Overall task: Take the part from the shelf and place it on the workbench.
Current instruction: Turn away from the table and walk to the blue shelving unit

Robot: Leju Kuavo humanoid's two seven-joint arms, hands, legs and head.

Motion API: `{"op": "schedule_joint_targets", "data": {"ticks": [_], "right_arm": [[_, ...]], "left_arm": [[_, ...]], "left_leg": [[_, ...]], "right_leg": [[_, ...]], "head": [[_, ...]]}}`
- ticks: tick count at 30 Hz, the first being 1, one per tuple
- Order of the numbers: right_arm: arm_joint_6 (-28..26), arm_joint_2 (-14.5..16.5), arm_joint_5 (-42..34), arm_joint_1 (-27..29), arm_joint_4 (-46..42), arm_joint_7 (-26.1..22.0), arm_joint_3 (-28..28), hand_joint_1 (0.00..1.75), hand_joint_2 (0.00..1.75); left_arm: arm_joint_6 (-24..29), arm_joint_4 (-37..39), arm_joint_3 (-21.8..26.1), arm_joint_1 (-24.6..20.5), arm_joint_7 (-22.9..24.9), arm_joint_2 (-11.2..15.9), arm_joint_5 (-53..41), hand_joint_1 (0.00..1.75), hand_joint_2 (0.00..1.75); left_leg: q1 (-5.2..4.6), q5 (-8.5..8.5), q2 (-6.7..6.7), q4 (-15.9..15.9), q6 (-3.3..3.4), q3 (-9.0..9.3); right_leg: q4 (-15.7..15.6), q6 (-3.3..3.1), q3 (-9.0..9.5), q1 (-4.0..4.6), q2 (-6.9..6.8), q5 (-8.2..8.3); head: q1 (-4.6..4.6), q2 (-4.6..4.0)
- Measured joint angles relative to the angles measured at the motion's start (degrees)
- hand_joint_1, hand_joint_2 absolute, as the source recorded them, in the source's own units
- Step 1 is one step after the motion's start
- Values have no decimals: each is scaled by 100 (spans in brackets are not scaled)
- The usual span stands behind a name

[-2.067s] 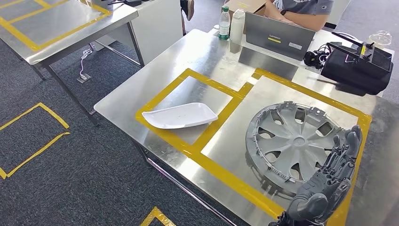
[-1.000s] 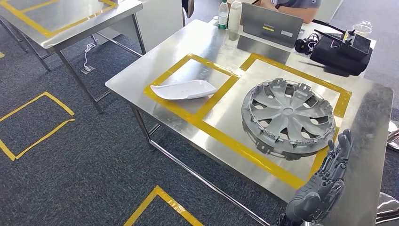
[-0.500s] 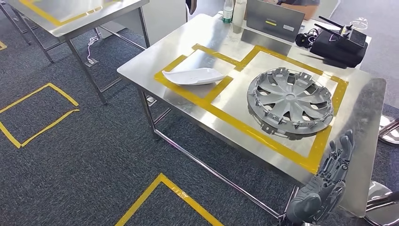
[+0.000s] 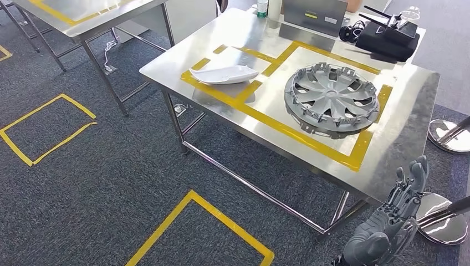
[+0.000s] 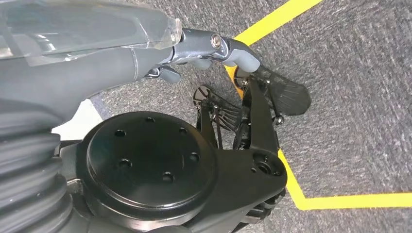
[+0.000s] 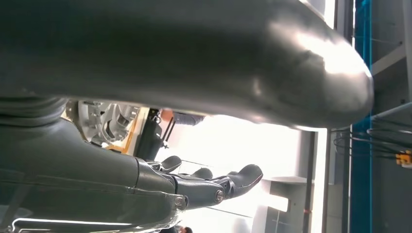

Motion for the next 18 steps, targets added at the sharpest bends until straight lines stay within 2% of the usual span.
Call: {"op": "schedule_joint_targets", "data": {"ticks": [1, 3, 4, 5, 6, 7, 8, 9, 10, 11, 12, 13, 14, 15, 16, 18], "right_arm": [[0, -1, -15, 1, -7, 0, 2, 0, 0], [0, -3, -57, 5, -13, 0, 4, 0, 0], [0, -6, -72, 6, -13, 0, 4, 0, 0], [0, -9, -82, 7, -13, 0, 4, 0, 0], [0, -12, -87, 7, -13, 0, 4, 0, 0], [0, -16, -94, 7, -14, 0, 5, 0, 0], [0, -20, -106, 7, -17, 0, 5, 0, 0], [0, -24, -124, 7, -29, 0, 5, 0, 0], [0, -26, -143, 6, -50, -1, 5, 0, 0], [0, -22, -162, 5, -82, -1, 2, 0, 0], [0, -13, -181, 4, -125, -2, -4, 0, 0], [0, 0, -197, 3, -173, -2, -16, 0, 0], [0, 19, -213, 2, -228, -2, -36, 0, 0], [0, 37, -234, 1, -285, -2, -61, 0, 0], [0, 55, -259, 0, -339, -2, -86, 0, 0], [0, 82, -321, -4, -416, -2, -137, 0, 0]], "left_arm": [[4, 0, 1, 1, 0, 0, 0, 0, 175], [15, 0, 1, 1, 0, 3, 0, 0, 175], [21, 0, 1, 1, 0, 5, 0, 0, 175], [26, 0, 1, 2, 0, 8, 0, 0, 175], [30, 0, 1, 2, 0, 9, 0, 0, 175], [33, 0, 2, 1, 0, 9, 1, 0, 175], [36, 0, 1, -2, 0, 7, 1, 0, 175], [39, 0, 1, -7, 0, 2, 2, 0, 175], [43, 1, 0, -13, -1, -3, 4, 0, 175], [42, 1, -1, -17, -4, -8, 7, 0, 175], [40, 2, 0, -19, -8, -11, 9, 0, 175], [38, 2, 0, -17, -13, -12, 11, 0, 175], [37, 2, 0, -16, -17, -13, 11, 0, 175], [39, 2, 0, -17, -20, -12, 11, 0, 175], [42, 1, 0, -18, -22, -11, 11, 0, 175], [46, 0, -3, -23, -24, -8, 16, 0, 175]], "left_leg": [[11, -261, -22, 225, -28, -85], [31, -824, -44, 953, -76, -274], [43, -951, -46, 1297, -93, -331], [58, -938, -45, 1515, -104, -326], [76, -804, -45, 1533, -111, -225], [95, -632, -44, 1338, -118, -18], [116, -516, -45, 967, -129, 289], [130, -502, -51, 492, -143, 644], [130, -561, -66, 82, -142, 937], [124, -641, -79, -198, -131, 1113], [103, -692, -92, -325, -105, 1170], [90, -678, -91, -333, -51, 1126], [86, -633, -73, -324, 5, 1061], [84, -576, -55, -319, 66, 1000], [85, -508, -34, -324, 120, 926], [60, -368, -7, -314, 177, 757]], "right_leg": [[-3, -30, -83, -12, -9, 77], [4, -49, -267, -7, -21, 226], [12, -42, -363, -7, -27, 301], [25, -30, -464, -8, -34, 373], [45, -14, -567, -12, -38, 437], [75, 8, -665, -19, -39, 496], [118, 36, -758, -26, -36, 548], [171, 65, -845, -25, -33, 588], [221, 99, -908, -23, -31, 627], [258, 136, -952, -22, -33, 664], [278, 173, -979, -26, -37, 705], [284, 213, -992, -38, -40, 750], [311, 246, -1021, -55, -38, 733], [402, 271, -1073, -67, -30, 617], [593, 292, -1148, -73, -20, 398], [1301, 316, -1339, -76, -7, -207]], "head": [[-2, 0], [-10, 0], [-12, 0], [-12, 0], [-12, 0], [-12, 0], [-13, 0], [-15, 0], [-11, 0], [-11, 0], [-5, 0], [7, 0], [12, 0], [25, 0], [37, 0], [50, 0]]}}
